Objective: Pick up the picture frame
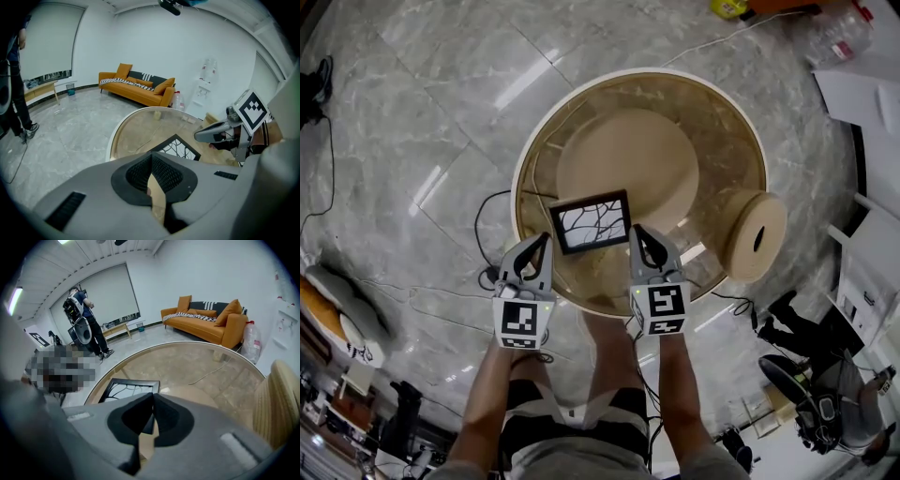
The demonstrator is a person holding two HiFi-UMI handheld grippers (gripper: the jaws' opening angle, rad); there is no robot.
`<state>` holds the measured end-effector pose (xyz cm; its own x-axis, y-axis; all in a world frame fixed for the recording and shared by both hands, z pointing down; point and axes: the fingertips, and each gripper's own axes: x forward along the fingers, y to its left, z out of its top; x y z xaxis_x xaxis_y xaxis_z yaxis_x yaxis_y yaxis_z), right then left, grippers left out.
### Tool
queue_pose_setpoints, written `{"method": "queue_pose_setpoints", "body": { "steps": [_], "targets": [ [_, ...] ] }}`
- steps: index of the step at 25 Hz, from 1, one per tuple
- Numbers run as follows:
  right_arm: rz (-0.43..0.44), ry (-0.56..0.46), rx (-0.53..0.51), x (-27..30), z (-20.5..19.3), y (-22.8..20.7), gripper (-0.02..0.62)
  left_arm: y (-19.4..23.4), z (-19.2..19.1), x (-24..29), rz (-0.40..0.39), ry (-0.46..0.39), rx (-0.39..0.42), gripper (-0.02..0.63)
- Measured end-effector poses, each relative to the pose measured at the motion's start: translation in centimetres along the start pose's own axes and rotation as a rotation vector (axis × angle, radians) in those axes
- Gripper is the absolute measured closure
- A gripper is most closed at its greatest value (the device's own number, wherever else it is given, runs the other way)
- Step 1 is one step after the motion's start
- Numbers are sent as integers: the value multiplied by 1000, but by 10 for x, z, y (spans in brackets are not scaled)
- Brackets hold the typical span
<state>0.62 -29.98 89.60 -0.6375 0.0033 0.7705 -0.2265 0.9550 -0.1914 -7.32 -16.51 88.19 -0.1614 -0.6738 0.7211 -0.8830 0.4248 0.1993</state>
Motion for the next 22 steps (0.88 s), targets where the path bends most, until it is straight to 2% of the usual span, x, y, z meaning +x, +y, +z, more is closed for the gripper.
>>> {"method": "queue_pose_setpoints", "body": {
  "steps": [2,4,5,15,17,22],
  "targets": [
    [2,23,-2,7,-5,1,594,1,-2,-1,1,6,-2,589],
    [21,45,2,14,-10,4,435,3,-4,-2,2,10,-4,589],
    [27,52,4,17,-12,5,414,3,-5,-3,1,12,-6,589],
    [50,103,-17,32,-27,7,411,6,-14,-1,0,30,-27,589],
    [50,113,-21,33,-31,9,459,6,-17,-1,0,33,-29,589],
    [30,125,-24,35,-28,10,492,9,-18,-1,2,35,-34,589]
  ]
}}
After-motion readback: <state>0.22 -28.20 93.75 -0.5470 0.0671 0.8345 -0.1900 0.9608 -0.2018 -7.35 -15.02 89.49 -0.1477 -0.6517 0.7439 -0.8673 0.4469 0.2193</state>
